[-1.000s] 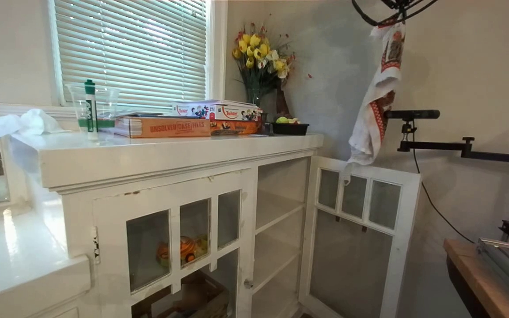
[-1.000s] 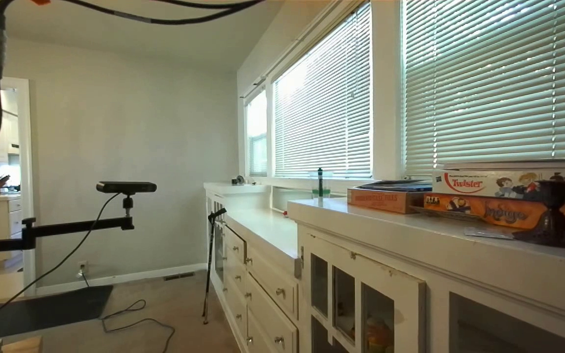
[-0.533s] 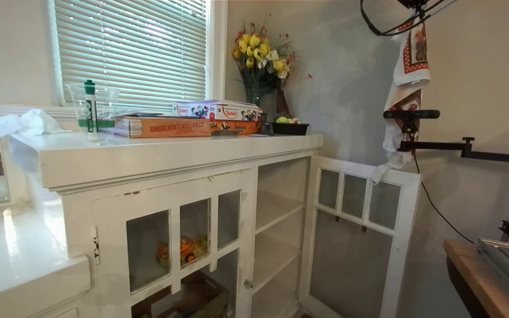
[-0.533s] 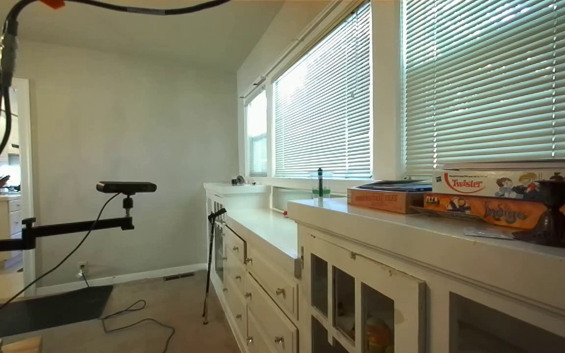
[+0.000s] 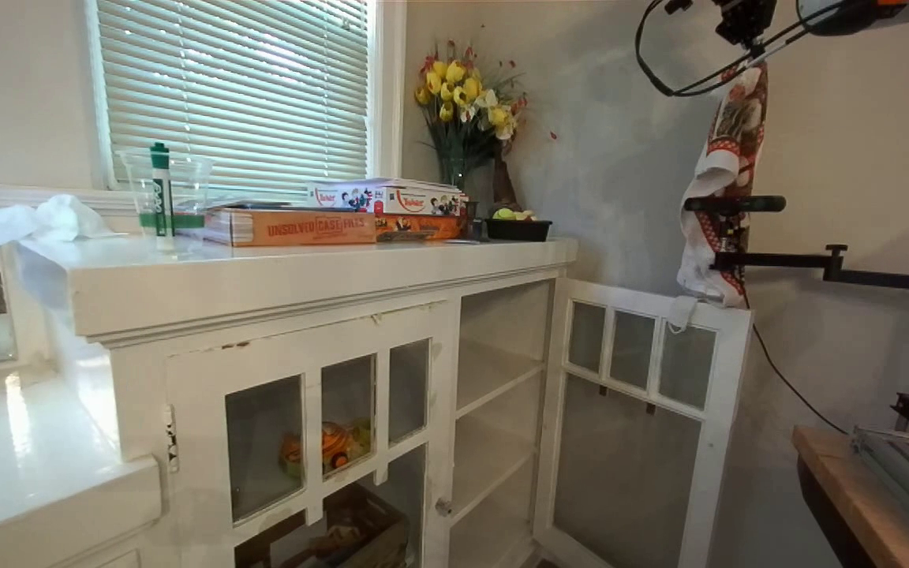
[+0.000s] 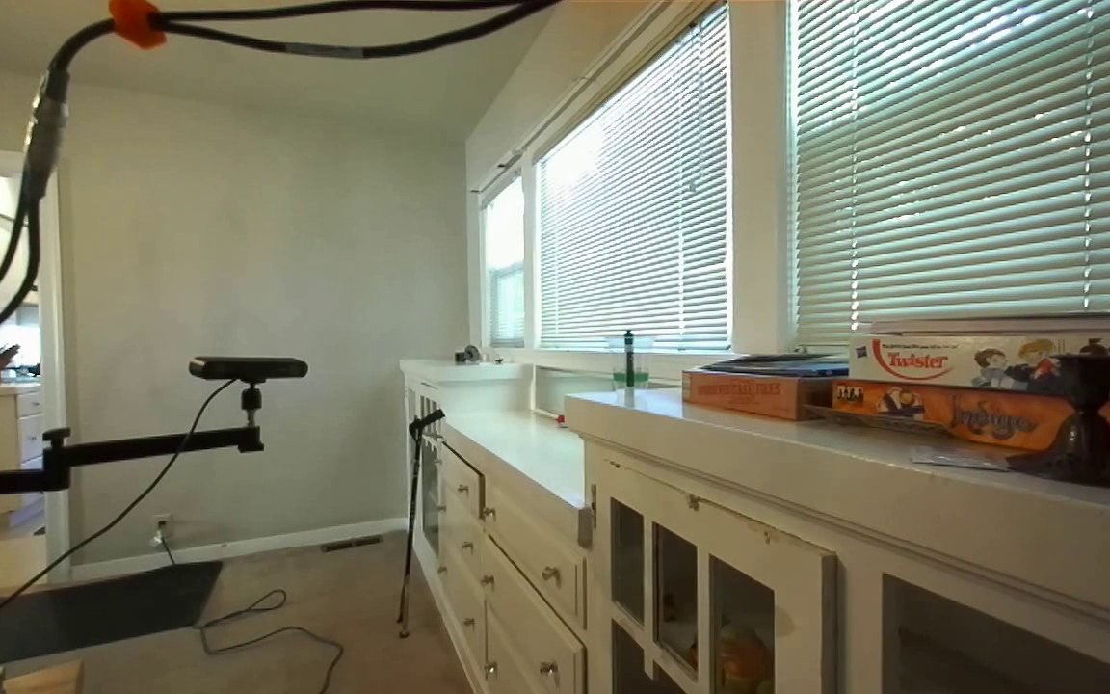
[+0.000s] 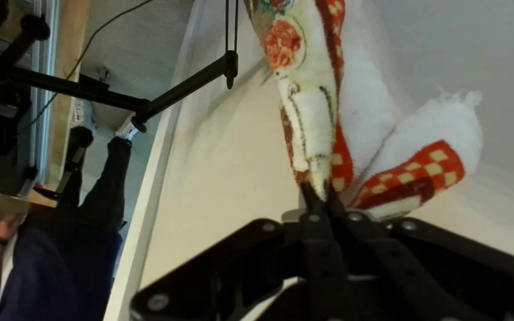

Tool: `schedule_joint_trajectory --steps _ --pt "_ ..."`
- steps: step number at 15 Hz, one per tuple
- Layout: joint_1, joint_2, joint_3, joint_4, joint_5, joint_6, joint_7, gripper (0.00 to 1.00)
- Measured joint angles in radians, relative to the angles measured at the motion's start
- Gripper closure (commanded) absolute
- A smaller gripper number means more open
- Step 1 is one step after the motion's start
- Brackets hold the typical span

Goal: Pick up the cloth from the counter and hang it on the cabinet door

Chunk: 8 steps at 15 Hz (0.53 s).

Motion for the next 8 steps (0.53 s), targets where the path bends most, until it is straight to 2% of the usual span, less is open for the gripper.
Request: schedule_joint_trajectory --steps 4,8 --pt "-0.022 -0.006 0.086 0.002 0.049 0.026 0.000 0.97" --pt "-0.018 -0.006 0.106 0.001 0.049 0.031 0.000 0.99"
